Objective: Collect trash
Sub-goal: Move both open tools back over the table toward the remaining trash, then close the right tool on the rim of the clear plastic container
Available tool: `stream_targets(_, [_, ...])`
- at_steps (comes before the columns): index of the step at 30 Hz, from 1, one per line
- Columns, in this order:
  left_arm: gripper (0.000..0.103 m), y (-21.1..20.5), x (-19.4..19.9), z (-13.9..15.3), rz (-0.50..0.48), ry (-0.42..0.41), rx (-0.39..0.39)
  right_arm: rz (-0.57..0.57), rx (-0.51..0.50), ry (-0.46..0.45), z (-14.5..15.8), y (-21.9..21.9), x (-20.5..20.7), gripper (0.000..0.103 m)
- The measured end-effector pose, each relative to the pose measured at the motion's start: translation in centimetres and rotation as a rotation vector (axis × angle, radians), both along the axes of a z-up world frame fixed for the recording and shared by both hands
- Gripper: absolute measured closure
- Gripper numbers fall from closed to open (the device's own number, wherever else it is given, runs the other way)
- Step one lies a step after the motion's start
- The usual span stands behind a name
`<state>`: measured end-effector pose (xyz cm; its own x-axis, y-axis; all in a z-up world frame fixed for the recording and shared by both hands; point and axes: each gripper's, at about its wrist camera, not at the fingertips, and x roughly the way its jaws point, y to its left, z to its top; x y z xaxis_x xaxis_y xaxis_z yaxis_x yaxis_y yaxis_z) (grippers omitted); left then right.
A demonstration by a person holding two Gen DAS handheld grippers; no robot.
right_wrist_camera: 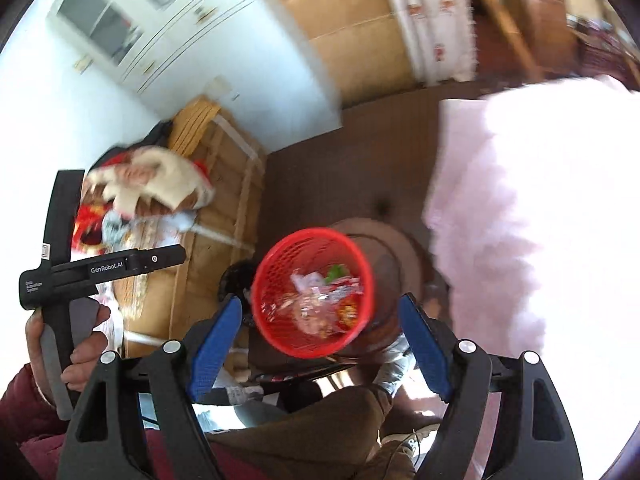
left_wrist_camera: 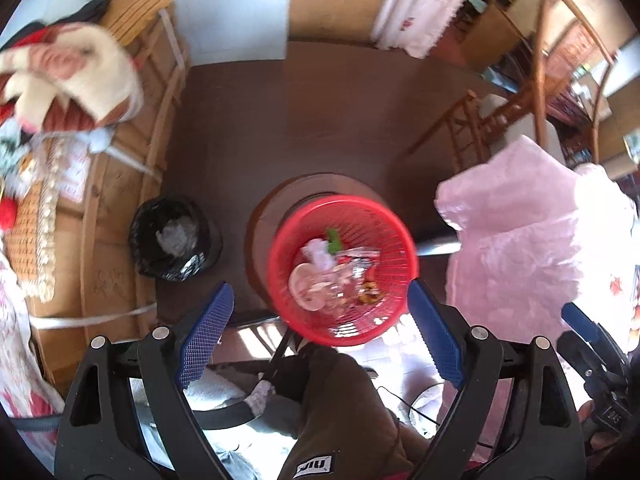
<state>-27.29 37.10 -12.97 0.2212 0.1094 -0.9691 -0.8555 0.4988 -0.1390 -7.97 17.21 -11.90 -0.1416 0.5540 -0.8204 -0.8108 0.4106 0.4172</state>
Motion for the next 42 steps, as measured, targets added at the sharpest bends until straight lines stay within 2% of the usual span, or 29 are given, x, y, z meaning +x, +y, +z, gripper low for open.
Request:
stream_targets(6, [0.017,-2.3,5.4,0.7,-0.142,-0.032,0.006,-0.196,0.045,-0.028,2.1,-6.7,2.8,0.024])
stream_targets(12, [0.017,-6.4,12.1,1.7,-0.336,-0.061,0.018,-0.376,0.073,-0.082,3.8,-13.6,4.3,0.024])
stream_targets(24, [0.017,-19.5,25.6,3.9,-0.819,-0.127,0.048,-0.868,0.103,-0.134,5.3,-29.5,4.6,0.024])
stream_targets(28, [0.017,-23.9,27.6,4.6,-0.956,-0.144,0.058,-1.031,0.132,-0.112,5.1,-34.2,3.9,0.023])
stream_targets(32, [0.015,-27.1,28.6,4.6,-1.073,-0.138,0.070,-1.150,0.146,-0.097,4.2,-36.9,2.9,0.023])
stream_targets(37, [0.015,-29.4,30.6,4.6,-1.161,-0.129,0.071,-1.269,0.157,-0.089,3.6,-39.1,1.9,0.023])
stream_targets(42, [0.015,-29.7,31.3,4.8,-1.216,-0.123,0.099,-1.344,0.155,-0.071,2.9,-40.2,1.7,0.023])
